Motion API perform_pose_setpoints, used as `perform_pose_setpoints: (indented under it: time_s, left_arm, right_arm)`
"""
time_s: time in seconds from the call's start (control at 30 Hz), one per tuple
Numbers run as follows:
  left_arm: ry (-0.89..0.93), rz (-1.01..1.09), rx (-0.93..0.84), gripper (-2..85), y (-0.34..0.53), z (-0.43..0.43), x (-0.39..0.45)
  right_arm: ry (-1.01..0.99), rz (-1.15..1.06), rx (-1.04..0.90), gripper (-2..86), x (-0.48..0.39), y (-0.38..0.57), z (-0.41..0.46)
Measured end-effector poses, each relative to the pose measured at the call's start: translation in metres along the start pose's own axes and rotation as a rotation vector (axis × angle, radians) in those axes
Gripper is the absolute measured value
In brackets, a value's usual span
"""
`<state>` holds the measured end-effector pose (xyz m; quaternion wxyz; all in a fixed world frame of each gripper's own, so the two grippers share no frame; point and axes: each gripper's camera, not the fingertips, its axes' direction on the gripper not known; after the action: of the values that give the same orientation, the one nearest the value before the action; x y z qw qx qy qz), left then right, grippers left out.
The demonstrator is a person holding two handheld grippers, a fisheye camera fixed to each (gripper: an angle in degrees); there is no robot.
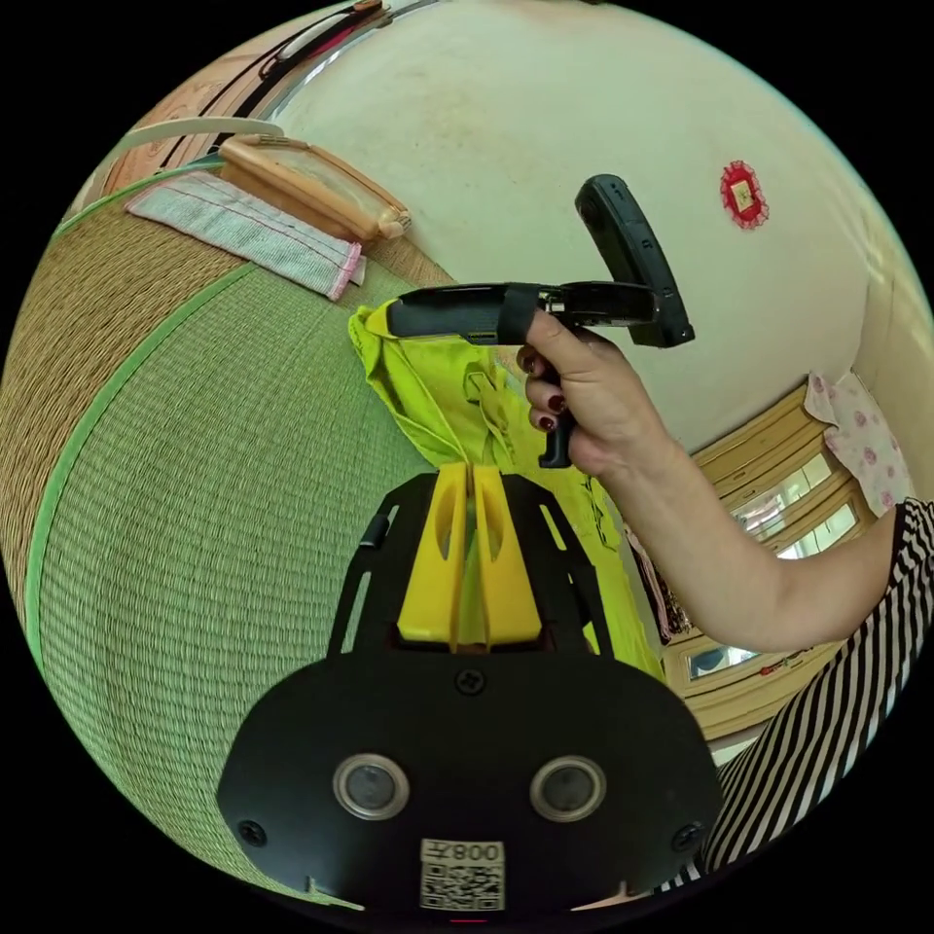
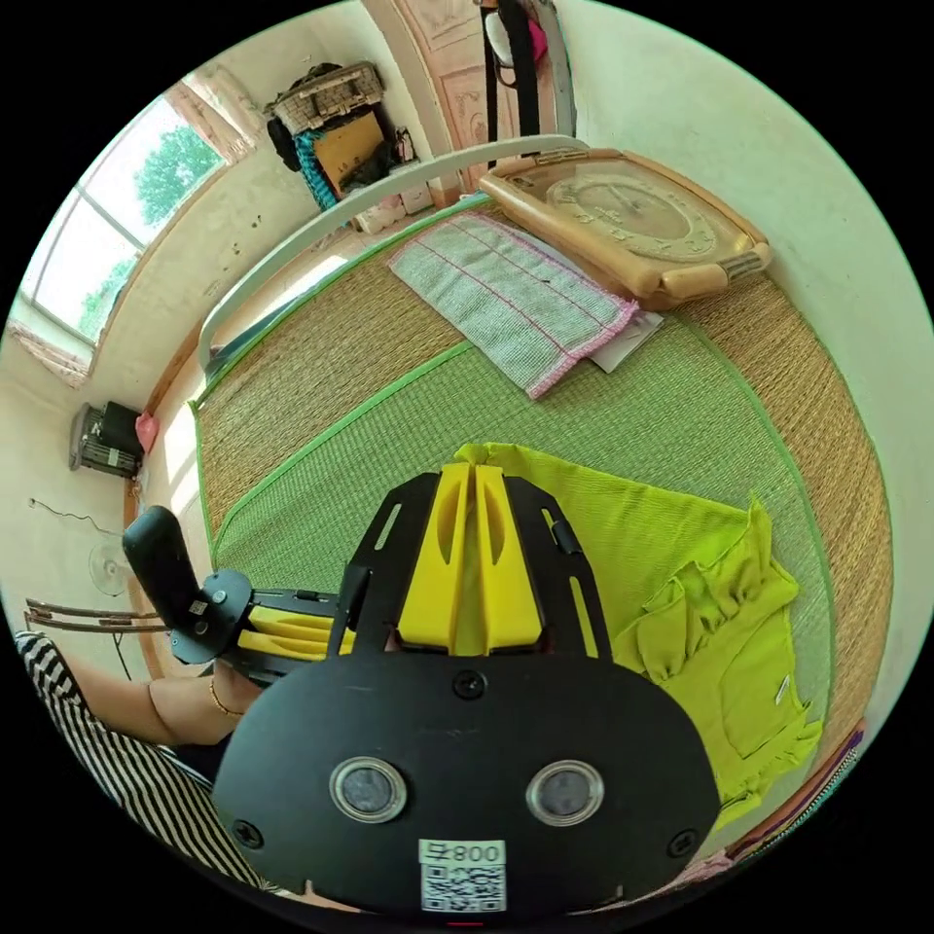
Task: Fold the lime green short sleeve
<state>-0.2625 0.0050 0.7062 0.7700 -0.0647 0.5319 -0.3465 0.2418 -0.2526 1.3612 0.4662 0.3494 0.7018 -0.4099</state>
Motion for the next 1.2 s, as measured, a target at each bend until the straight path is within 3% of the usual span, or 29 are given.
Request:
perform_pose_setpoints:
  time_s: [0.27,0.47,0.93,1.2]
  left_arm:
    - [0.073,0.211,0.006,0.8,0.012,-0.006,0.056]
    - [0.047,0.325,-0.122,0.6,0.022,0.016,0.091]
    - [0.091,0.336,-0.354,0.3,0.038,0.060,0.108]
    - [0.169,0.268,-0.291,0.2,0.037,0.059,0.096]
  right_arm:
    - [-0.229,0.159,0.181,0.6,0.140,0.114,-0.100]
    - [-0.351,0.352,0.215,0.6,0.229,0.208,-0.087]
    - [-0.402,0.539,0.156,0.7,0.326,0.279,-0.036]
    - [-0.376,0.588,0.163,0.3,0.342,0.296,-0.047]
